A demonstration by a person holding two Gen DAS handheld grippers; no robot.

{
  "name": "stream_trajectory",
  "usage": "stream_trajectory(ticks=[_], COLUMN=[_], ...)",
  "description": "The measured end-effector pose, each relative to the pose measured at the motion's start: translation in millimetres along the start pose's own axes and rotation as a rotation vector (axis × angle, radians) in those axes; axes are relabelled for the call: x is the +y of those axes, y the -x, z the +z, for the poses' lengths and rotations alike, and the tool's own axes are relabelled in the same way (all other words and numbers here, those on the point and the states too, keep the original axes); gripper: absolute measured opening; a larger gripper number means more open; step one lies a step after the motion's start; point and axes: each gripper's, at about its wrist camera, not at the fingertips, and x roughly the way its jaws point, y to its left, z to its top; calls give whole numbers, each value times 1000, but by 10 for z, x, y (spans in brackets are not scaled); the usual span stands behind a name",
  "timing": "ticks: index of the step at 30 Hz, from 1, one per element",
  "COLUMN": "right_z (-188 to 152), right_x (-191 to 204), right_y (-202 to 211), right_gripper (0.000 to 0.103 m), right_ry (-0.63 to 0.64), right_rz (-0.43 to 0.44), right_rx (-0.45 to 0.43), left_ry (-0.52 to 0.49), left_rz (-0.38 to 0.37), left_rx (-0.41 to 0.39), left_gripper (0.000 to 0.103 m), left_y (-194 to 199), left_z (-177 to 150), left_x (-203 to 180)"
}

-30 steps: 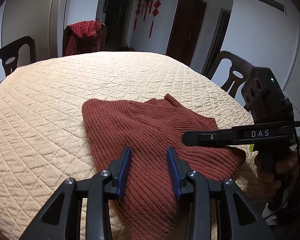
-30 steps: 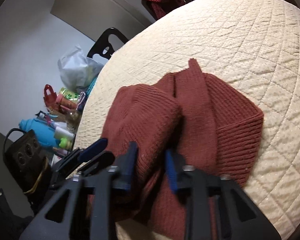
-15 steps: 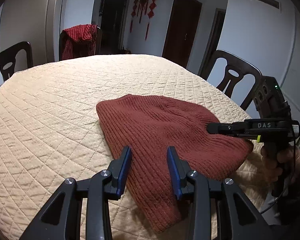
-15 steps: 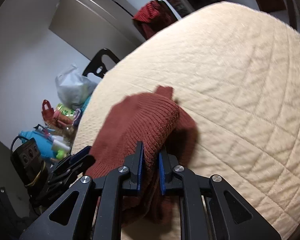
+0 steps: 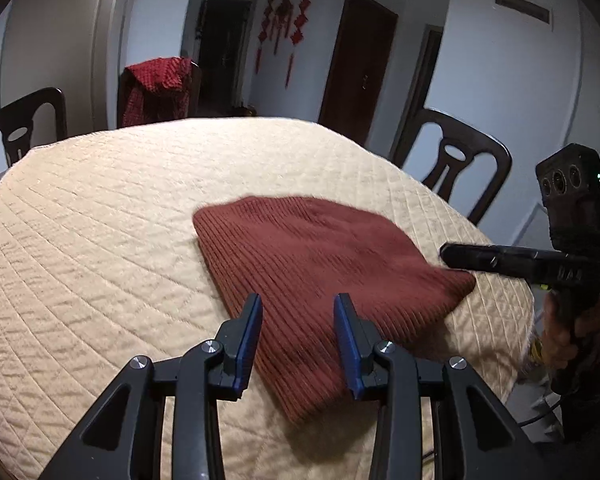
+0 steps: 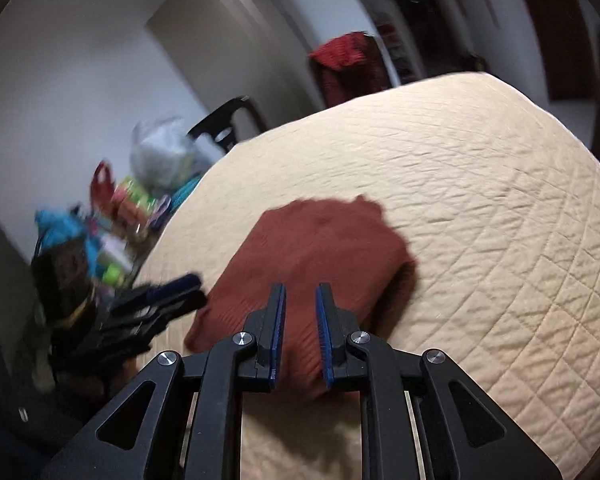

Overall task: Fold small clothes
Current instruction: 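Grasp the folded sweater bundle with the right gripper and lift it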

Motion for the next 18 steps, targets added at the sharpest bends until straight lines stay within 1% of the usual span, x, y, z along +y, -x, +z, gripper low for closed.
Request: stream_trajectory(ticks=[1,2,3,5,10,13,16,18], right_z=[-83,-145,-218,-259,-183,-52,71,104], right_x=[-9,-61,-148,-238,-145,-110,-174,-223], right_y=[-68,-133,-193,-163,-155,-72,-145,-251], right_gripper=[16,11,3,3,3,6,6,6], right_ry=[13,10,-3,-35,11,19,-6,-20], right_rz=[-28,-55,-82,-48,-83,-87,-99,-98], right_rx=[33,60,81,57,58,5,-19,-15], left_ry=[-2,1,11,30,37,25,22,29], left_rz=[0,5,6,2,4,24,41,61], left_rx=[13,26,40,44,41,1,-15,8], left_gripper=[39,39,39,40,40,39,40,39], left_y=[-27,-55,-91,-112,-66,-29,-140,-277], left_z=[-36,-73,-108,-147,-85,68,221,255], left_x=[2,15,33,66,80,71,62,74])
